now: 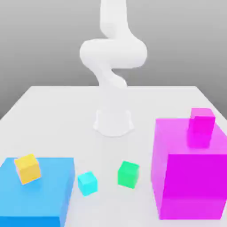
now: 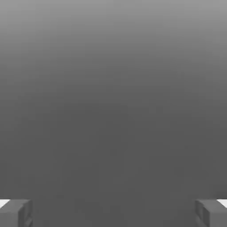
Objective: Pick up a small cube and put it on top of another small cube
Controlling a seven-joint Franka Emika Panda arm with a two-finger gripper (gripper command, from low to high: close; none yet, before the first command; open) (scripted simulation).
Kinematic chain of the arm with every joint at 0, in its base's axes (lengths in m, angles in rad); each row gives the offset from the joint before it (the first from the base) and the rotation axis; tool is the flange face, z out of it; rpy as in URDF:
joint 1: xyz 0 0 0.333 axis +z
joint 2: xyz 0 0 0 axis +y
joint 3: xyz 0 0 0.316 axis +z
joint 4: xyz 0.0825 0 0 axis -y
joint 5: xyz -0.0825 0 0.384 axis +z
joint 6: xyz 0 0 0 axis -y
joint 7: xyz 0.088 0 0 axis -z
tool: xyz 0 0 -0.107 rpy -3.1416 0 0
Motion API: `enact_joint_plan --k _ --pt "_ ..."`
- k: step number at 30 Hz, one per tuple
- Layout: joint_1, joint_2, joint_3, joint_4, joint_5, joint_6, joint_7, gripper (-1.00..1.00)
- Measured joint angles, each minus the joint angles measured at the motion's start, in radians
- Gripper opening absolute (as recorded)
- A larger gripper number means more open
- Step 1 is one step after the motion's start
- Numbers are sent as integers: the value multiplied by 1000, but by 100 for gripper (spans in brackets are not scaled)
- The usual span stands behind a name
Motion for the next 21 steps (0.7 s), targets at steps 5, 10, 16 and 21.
enact_joint_plan --k 5,10,16,21 --pt "58 154 -22 -135 -47 118 -187 0" --pt "114 298 -59 -263 -79 231 -373 0" --pt "185 470 -115 -416 -93 366 -615 0" --pt "259 613 -164 -545 -54 482 -854 0"
